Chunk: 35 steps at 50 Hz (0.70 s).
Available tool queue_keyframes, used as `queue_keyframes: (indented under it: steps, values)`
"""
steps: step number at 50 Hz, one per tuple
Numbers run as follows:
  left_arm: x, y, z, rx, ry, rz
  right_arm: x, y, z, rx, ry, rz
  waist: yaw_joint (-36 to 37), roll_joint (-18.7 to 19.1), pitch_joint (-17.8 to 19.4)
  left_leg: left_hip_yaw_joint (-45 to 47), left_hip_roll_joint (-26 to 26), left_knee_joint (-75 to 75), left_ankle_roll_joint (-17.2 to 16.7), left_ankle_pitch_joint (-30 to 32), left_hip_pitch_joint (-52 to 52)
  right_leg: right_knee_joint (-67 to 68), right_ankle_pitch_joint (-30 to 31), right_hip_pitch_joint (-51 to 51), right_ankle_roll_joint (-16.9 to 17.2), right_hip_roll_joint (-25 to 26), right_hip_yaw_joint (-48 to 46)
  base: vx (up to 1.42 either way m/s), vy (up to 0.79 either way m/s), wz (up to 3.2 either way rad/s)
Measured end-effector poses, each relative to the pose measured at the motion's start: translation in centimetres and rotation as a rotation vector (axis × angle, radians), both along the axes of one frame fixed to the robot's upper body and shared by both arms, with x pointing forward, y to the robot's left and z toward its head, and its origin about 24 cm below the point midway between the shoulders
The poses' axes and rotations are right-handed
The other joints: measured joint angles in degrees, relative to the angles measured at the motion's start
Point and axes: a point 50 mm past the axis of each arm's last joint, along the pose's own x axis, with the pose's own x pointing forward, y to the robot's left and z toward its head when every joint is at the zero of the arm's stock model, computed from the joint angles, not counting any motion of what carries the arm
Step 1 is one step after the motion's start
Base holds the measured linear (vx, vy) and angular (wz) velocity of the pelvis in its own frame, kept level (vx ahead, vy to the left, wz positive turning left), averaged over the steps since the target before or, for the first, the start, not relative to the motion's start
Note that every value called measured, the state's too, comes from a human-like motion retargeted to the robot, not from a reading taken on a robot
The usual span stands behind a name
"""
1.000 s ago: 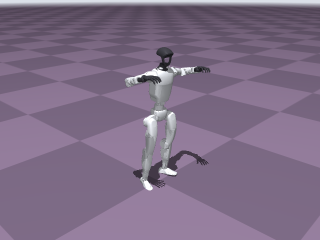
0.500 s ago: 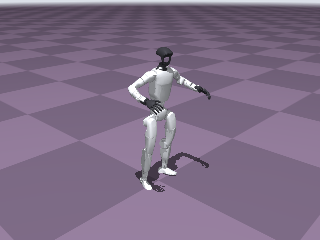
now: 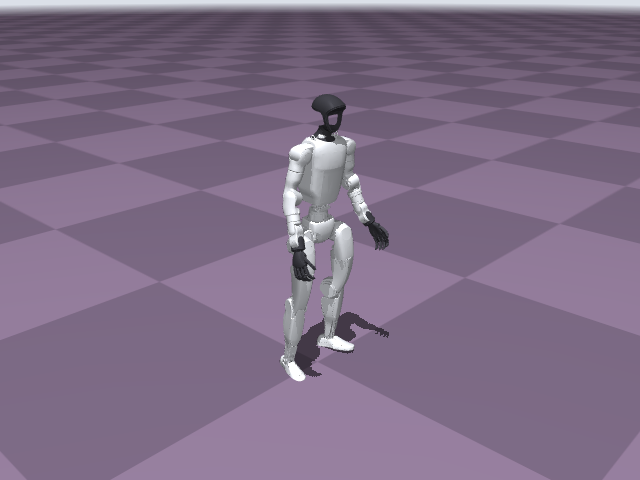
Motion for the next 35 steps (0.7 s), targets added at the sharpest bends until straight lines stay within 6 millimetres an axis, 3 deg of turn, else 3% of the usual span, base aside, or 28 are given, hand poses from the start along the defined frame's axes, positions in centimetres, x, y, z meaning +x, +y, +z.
queue_keyframes:
  steps: [7,16,18,21,25,27,31,35]
  values:
    - [0.8,-0.4,0.5,-0.014,-0.055,-0.001,1.6,-0.4,0.8,-0.077,-0.045,0.069,-0.3,0.6,0.7,-1.0,-0.1,0.3,0.4,0.6,-0.7,-0.1,-0.1,0.1,0.0,-0.2,-1.1,-0.01,0.00,0.06]
    - [5.8,-0.9,3.5,0.044,-0.261,-0.027,1.6,-0.5,1.2,-0.106,-0.070,0.148,5.3,-0.7,4.7,-5.3,-3.5,-0.7,1.6,5.0,-4.0,-0.9,0.3,0.0,-0.6,-3.8,-6.1,-0.07,0.00,0.52]
    - [6.6,-1.2,4.1,0.051,-0.298,-0.041,1.2,-0.4,1.0,-0.106,-0.049,0.192,6.4,-1.1,5.3,-3.3,-4.1,-0.8,1.2,5.3,-5.0,-1.1,0.4,0.0,-0.6,-4.7,-8.2,-0.06,0.03,1.03]
    - [7.2,-1.7,4.4,0.054,-0.316,-0.072,0.4,-0.4,0.7,-0.114,0.003,0.287,7.2,-1.5,5.4,8.1,-3.7,-0.3,0.6,3.6,-6.0,0.1,0.0,-0.5,-0.2,-6.2,-12.4,-0.02,0.05,1.31]
    - [6.5,-1.8,3.8,0.050,-0.274,-0.082,-0.7,-0.6,0.3,-0.139,0.077,0.372,6.8,-1.8,4.5,26.9,-2.6,-0.1,0.3,3.0,-5.6,-0.5,-0.3,0.9,0.0,-6.8,-19.1,0.04,0.07,1.56]
    - [6.0,-1.5,3.2,0.047,-0.224,-0.068,-0.7,-0.7,0.2,-0.147,0.097,0.386,6.6,-1.5,4.0,29.2,-2.6,-1.2,0.0,4.0,-5.3,0.0,-0.7,1.5,-0.2,-6.7,-21.9,0.11,0.13,1.31]
    - [4.1,-0.8,1.7,0.050,-0.106,-0.025,-1.2,-0.6,0.0,-0.139,0.087,0.298,6.7,-0.8,3.5,23.1,-2.5,-4.0,-1.4,5.0,-4.3,3.8,-2.2,3.6,-2.4,-6.4,-27.2,0.14,0.15,1.26]
    - [2.7,0.2,0.9,0.077,-0.013,0.010,-1.0,-0.2,0.1,-0.123,0.027,0.164,6.9,0.1,3.6,16.0,-1.2,-4.6,-2.0,4.5,-3.3,13.9,-2.4,3.8,-7.7,-8.2,-31.4,0.16,0.16,1.37]
